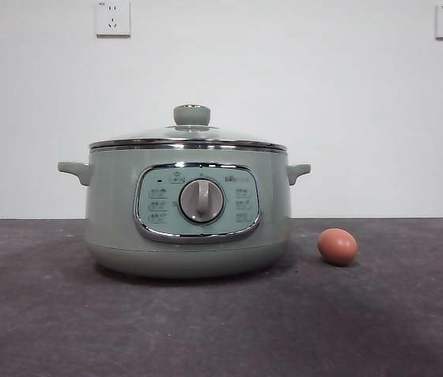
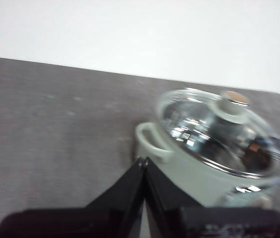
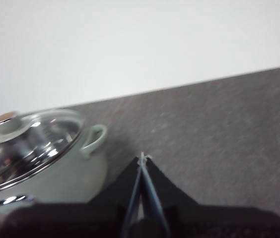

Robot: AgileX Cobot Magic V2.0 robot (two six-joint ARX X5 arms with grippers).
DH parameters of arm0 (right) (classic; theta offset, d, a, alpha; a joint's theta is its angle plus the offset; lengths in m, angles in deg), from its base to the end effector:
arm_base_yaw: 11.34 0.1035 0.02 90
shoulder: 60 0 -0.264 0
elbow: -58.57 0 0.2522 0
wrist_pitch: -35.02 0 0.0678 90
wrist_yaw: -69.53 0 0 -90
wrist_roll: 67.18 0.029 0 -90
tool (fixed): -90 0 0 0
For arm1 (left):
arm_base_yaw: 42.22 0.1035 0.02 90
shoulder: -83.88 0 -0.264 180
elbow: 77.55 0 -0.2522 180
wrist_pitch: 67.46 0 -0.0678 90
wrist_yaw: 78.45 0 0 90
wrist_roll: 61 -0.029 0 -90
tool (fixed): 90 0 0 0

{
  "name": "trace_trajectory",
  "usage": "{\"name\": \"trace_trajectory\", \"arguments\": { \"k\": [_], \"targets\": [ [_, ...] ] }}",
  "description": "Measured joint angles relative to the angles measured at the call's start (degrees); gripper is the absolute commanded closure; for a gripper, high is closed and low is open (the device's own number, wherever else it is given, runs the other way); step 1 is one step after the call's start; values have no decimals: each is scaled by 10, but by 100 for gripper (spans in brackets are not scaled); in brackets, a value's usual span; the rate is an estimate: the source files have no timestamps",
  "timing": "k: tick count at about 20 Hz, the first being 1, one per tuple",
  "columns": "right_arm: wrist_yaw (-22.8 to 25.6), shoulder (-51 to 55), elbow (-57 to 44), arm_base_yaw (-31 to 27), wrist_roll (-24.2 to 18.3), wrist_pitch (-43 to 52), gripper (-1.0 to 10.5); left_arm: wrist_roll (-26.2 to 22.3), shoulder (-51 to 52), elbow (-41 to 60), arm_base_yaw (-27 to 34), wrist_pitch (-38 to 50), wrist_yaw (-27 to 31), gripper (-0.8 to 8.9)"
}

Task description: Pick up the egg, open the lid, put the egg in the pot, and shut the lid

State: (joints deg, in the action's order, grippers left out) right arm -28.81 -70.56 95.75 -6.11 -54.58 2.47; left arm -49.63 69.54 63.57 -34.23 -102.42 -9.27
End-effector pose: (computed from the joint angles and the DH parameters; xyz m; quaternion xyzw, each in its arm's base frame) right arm 0.0812 0.0117 0.2549 0.1102 0.0643 0.1116 0.9855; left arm 0.0876 0.0019 0.2565 -0.1205 0.0985 -0.1020 0.9825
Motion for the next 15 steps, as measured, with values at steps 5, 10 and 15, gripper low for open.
{"name": "trace_trajectory", "arguments": {
  "k": [5, 10, 15],
  "targets": [
    [-38, -81, 126, 0, -33, -109, 958, -27, -60, -97, 0, -83, -69, 819],
    [-68, -160, 257, 0, -81, -229, 958, -54, -113, -189, -3, -156, -115, 819],
    [-99, -221, 349, 0, -125, -332, 958, -85, -152, -268, -15, -235, -127, 819]
  ]
}}
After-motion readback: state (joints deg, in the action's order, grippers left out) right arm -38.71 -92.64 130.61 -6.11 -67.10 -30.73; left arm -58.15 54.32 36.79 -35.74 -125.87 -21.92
